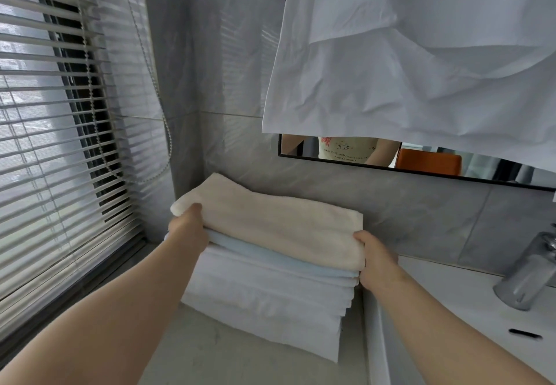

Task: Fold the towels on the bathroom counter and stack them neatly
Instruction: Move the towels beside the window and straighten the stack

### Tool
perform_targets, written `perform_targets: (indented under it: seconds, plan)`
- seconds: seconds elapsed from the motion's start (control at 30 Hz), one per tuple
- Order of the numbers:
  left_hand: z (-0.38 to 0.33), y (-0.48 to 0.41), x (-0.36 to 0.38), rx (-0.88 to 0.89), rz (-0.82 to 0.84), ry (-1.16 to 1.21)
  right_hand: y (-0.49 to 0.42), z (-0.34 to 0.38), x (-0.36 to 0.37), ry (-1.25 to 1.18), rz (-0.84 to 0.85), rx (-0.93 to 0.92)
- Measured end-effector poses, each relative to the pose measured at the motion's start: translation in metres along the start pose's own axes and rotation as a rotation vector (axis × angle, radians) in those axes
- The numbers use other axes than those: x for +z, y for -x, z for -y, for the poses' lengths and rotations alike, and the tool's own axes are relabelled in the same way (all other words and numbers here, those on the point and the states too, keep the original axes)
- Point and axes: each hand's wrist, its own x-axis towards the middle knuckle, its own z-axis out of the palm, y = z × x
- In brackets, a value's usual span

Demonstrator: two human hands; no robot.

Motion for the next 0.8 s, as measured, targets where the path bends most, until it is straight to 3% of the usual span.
perform_targets:
  seconds: [0.13,0.27,0.47,0.7,0.8]
  plan:
    - [-0.005,0.000,-0.010,-0.042,-0.055,0.043,0.001,-0.002,0.000,0.059,0.111,0.054]
    - [0.004,-0.006,-0.011,-0.002,-0.081,-0.100,0.005,0.003,-0.002,0.225,0.273,0.116]
    - [-0.008,-0.002,-0.009,-0.007,-0.047,-0.039,0.002,0.005,-0.002,0.223,0.256,0.078]
    - [0.018,0.021,-0.008,-0.156,-0.203,0.091,0.017,0.008,-0.007,0.309,0.357,0.148]
    - [0.025,0.031,0.001,-0.171,-0.121,0.139,0.024,0.007,-0.005,0.345,0.343,0.156]
